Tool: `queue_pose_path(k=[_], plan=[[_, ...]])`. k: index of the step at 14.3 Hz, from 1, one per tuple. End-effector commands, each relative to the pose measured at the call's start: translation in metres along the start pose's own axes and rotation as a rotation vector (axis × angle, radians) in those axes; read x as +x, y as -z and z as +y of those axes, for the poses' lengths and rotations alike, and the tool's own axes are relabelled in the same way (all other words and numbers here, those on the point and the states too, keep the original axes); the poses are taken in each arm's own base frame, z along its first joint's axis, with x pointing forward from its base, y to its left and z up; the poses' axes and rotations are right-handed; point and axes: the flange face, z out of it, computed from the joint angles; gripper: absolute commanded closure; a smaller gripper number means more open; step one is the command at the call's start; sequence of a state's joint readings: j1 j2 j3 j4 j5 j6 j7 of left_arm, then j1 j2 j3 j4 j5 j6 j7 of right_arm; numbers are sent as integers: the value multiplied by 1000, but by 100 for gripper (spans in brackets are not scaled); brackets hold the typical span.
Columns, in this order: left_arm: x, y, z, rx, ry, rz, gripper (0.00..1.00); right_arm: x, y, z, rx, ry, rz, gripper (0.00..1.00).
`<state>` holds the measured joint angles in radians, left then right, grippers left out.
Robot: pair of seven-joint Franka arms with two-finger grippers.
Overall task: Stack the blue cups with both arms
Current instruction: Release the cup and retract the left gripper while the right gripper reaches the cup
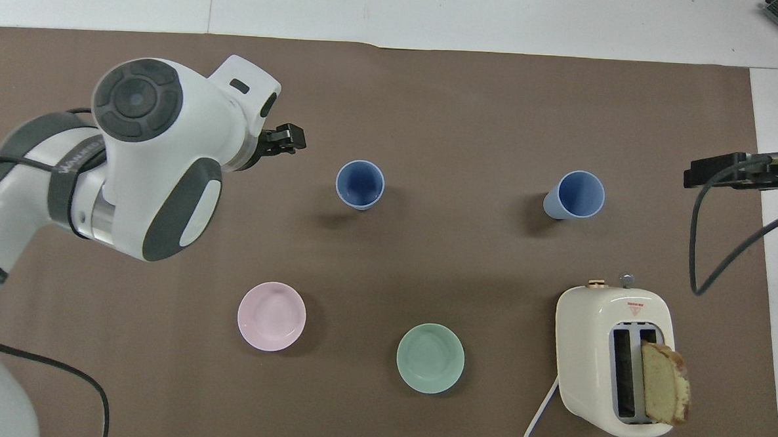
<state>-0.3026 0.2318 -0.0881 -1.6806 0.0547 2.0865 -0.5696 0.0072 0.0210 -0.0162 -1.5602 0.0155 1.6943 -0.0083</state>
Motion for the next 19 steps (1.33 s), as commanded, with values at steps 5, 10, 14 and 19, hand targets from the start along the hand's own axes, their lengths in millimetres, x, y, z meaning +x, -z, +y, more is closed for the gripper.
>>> queue_pose_path(k=[5, 10, 14, 19], plan=[[14, 63, -127, 78, -200, -78, 0, 14, -81, -2, 10, -20, -35, 0], [13, 97, -174, 64, -275, -103, 0, 34, -165, 1, 5, -31, -69, 0], [3, 132, -188, 56, -295, -103, 0, 37, -206, -1, 5, -28, -73, 0], [-11, 188, -186, 64, -297, -137, 0, 35, -235, -16, 5, -8, -86, 0]])
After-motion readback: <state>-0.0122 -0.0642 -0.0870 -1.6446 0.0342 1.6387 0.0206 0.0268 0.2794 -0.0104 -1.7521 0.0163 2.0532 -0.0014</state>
